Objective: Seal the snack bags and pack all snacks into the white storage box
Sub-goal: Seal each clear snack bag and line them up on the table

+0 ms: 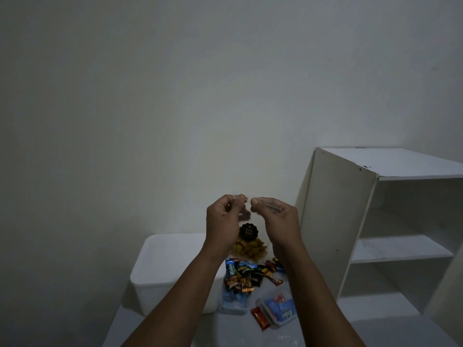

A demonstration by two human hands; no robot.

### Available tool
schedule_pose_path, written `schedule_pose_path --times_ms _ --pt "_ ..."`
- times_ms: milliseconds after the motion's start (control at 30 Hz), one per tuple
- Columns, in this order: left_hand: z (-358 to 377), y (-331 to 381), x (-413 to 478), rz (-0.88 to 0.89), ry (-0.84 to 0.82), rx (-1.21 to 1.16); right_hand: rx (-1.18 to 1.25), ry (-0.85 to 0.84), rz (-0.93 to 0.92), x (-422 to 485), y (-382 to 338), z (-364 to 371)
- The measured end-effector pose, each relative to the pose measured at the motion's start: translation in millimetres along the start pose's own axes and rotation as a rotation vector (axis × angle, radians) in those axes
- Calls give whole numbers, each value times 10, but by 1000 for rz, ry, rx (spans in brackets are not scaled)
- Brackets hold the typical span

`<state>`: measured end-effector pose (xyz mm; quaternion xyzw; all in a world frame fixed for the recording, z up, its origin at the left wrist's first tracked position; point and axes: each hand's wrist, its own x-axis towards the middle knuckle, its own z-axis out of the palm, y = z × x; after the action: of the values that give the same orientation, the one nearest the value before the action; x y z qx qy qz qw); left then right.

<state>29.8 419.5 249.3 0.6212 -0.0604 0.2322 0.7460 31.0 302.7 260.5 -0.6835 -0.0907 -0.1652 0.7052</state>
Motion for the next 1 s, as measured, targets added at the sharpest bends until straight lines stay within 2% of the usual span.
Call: schedule_pose_path --times_ms 233,400,500,600,633,767,867,1000 --pt "-115 -53 133 -24 90 19 147 81 81 10 38 -105" --pt "-173 -101 207 -74 94 33 123 1 103 -13 107 -110" --pt "-228 -158 264 -83 91 149 89 -58 86 -31 168 -129" --pt "-220 -214 269 -103 271 340 81 2 30 -55 247 -77" --pt "-206 -209 264 -154 274 312 79 2 16 -67 277 -57" --pt "-173 -152 215 -452 75 -28 108 -88 0 -138 360 -36" --pt "-197 -200 213 -512 54 -138 181 -112 32 -186 391 -36" --pt "-207 -194 207 -556 -9 -160 165 -177 31 -227 428 -84"
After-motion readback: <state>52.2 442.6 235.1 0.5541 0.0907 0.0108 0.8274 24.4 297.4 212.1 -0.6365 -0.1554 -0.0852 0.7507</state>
